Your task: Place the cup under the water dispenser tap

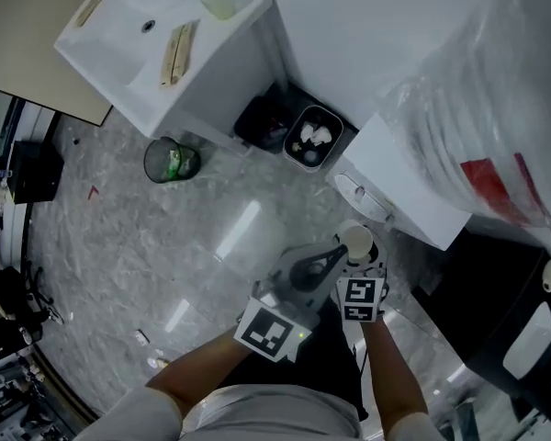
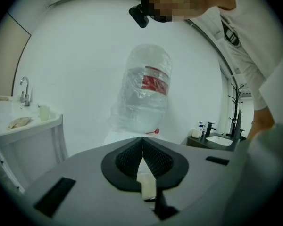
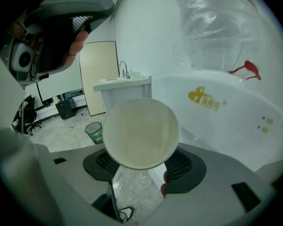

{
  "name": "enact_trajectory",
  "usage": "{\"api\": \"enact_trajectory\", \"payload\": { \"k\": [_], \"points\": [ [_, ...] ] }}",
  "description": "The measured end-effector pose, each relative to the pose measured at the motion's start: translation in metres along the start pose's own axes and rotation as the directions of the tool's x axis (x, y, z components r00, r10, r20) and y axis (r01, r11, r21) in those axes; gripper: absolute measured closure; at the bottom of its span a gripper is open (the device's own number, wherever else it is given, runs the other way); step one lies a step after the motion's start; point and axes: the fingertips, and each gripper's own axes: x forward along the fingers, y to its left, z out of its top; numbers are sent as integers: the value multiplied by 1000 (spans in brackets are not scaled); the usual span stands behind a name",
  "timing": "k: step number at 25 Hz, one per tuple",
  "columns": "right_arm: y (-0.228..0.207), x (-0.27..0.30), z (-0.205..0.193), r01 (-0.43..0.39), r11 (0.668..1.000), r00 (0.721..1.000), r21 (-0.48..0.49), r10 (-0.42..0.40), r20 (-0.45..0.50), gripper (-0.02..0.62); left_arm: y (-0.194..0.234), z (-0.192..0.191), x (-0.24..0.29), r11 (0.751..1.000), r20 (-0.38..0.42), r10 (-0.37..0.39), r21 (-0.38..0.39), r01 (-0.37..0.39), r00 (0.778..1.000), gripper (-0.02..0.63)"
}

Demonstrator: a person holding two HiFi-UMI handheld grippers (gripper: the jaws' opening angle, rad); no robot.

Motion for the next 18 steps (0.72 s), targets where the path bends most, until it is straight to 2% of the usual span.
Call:
{"api": "enact_trajectory", "payload": {
  "k": [10, 18],
  "points": [
    [-33, 140, -117, 90, 995, 990, 38, -85, -109, 319, 40, -105, 40, 998, -36, -29, -53, 27, 999, 600],
    [-58, 200, -144, 166, 983, 982, 78, -158, -104, 319, 58, -150, 48, 997, -53, -45, -67, 41, 998, 600]
  ]
}}
